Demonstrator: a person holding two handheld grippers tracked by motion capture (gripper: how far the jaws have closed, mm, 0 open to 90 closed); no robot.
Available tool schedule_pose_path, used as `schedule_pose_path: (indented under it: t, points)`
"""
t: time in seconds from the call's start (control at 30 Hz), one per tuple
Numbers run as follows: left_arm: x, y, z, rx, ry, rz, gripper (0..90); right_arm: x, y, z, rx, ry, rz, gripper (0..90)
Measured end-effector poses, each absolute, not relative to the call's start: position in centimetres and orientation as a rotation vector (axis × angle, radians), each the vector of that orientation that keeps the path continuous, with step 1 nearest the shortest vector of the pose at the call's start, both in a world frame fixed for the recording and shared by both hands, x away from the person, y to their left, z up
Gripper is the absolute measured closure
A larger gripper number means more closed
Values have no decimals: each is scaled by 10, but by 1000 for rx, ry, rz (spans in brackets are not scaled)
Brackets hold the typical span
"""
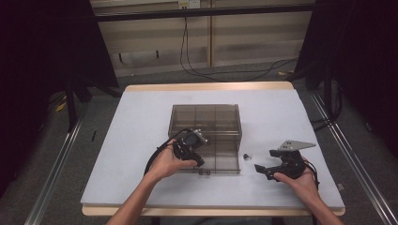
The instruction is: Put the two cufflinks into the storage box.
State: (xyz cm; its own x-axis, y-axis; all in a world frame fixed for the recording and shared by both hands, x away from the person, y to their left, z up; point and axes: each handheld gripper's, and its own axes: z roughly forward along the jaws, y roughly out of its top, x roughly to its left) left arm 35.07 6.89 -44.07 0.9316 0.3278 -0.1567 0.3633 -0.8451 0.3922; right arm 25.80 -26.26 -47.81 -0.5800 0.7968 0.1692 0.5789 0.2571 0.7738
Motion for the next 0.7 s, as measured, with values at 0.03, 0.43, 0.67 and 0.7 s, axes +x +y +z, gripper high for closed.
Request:
schedule_pose_path:
  t: [0.03,0.43,0.67,0.7]
  points:
    - [350,68,-441,2668,503,-125,735,258,-263,-478,1278,2273,1226,91]
    - [351,65,-445,2678,496,-120,733,258,-262,-479,1280,2276,1225,91]
    - [351,63,-449,2693,492,-142,732,258,-262,-479,1280,2277,1227,91]
    - [350,62,-449,2690,496,-139,732,258,-262,-479,1278,2277,1229,91]
